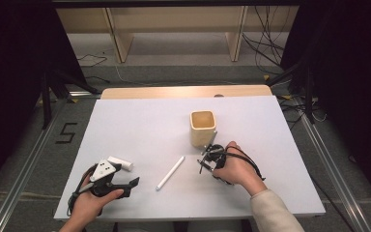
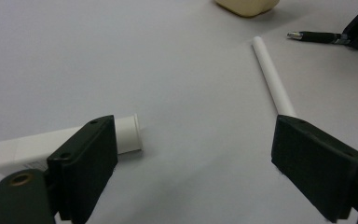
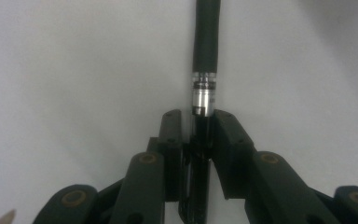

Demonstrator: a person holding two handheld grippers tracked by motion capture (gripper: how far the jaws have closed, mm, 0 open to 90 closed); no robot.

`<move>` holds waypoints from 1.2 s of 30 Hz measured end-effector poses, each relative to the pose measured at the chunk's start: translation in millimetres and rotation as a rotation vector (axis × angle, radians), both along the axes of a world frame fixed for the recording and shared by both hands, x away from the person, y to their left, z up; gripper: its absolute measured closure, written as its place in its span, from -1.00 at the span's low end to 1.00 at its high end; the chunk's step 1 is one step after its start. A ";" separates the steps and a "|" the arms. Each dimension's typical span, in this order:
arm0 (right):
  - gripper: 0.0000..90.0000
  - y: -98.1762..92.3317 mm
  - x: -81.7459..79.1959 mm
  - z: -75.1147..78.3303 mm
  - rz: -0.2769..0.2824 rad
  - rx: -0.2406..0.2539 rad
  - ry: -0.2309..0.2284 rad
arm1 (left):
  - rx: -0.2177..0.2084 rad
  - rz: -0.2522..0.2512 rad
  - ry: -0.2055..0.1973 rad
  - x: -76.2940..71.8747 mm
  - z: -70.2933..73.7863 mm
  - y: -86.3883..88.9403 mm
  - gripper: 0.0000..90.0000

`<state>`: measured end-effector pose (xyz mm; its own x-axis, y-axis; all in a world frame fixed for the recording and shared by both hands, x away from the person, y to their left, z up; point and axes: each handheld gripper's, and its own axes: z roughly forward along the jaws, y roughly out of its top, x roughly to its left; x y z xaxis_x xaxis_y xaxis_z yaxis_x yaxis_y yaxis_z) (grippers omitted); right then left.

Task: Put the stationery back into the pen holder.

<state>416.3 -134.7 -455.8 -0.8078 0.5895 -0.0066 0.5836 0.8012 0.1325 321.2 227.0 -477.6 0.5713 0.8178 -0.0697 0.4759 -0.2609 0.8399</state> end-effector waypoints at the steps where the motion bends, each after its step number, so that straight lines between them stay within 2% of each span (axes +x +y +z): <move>1: 0.66 0.0 0.0 0.0 0.000 0.000 0.000 | 0.000 0.000 0.000 0.0 0.0 0.0 -0.69; 17: 0.71 0.6 -0.1 0.2 -0.023 -0.003 0.006 | 0.001 0.000 0.000 -0.1 -0.1 -0.2 -0.68; 36: 0.74 -3.2 -0.8 0.5 -0.067 0.031 0.008 | 0.002 -0.001 0.000 -0.1 -0.3 0.0 -0.68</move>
